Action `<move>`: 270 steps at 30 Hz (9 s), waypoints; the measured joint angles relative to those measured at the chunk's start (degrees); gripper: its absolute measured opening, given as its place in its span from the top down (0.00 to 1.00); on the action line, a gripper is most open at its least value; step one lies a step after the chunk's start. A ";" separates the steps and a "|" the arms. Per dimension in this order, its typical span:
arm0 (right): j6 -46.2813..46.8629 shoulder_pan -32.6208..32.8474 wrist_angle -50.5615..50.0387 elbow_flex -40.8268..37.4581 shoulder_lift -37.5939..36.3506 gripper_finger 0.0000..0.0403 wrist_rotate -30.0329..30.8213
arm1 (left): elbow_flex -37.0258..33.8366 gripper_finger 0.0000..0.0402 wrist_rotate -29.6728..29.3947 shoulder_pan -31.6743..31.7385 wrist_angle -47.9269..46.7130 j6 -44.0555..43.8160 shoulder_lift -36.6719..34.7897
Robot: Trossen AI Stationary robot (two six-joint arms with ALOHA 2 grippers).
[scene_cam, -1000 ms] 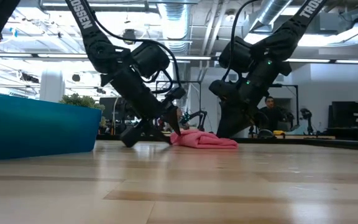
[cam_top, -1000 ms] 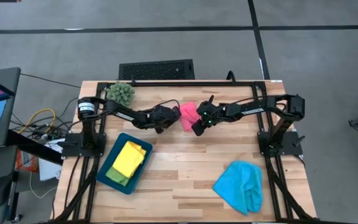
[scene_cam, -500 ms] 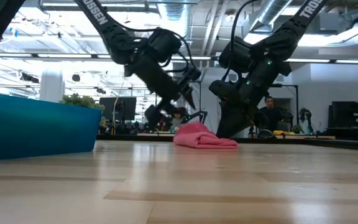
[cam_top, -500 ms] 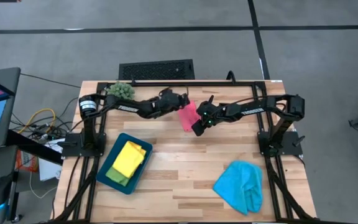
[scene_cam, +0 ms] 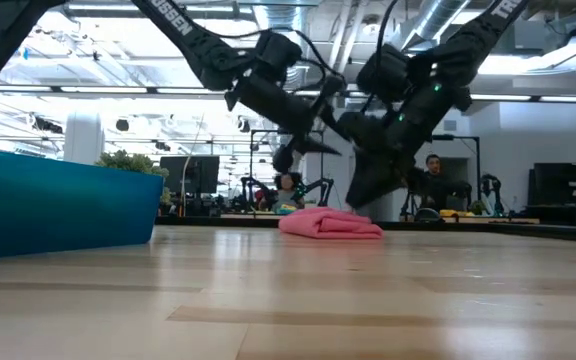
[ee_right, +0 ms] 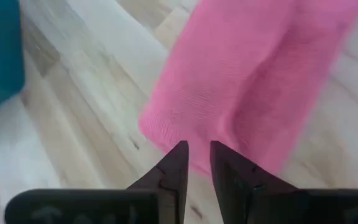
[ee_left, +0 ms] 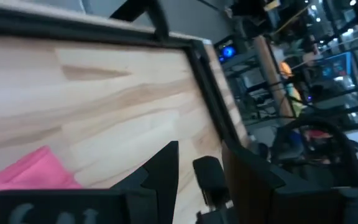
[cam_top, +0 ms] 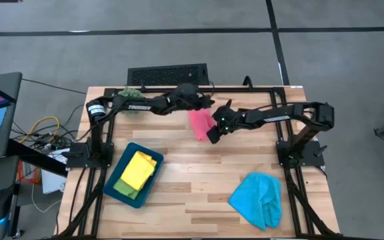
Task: Fold microfiber towels
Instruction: Fold the pink microfiber towel, then put the pink microfiber towel on the blue bin, then fold the blue microfiber towel
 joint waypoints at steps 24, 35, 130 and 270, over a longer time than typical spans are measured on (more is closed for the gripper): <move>1.21 -4.24 -0.11 -0.04 4.00 0.77 -0.86 | 0.03 0.72 -2.41 -1.04 -24.76 4.34 -3.52; 1.28 -5.59 -11.71 -0.02 -1.16 0.77 7.83 | 0.13 0.65 -2.73 -1.19 -23.77 16.00 -2.22; 6.48 24.69 -21.38 -4.25 -12.68 0.77 11.20 | 2.14 0.35 -0.30 -9.84 -32.82 26.10 1.08; 22.33 30.11 -49.90 -10.29 -44.22 0.77 25.50 | -21.37 0.91 23.76 -29.68 -69.94 56.96 -28.11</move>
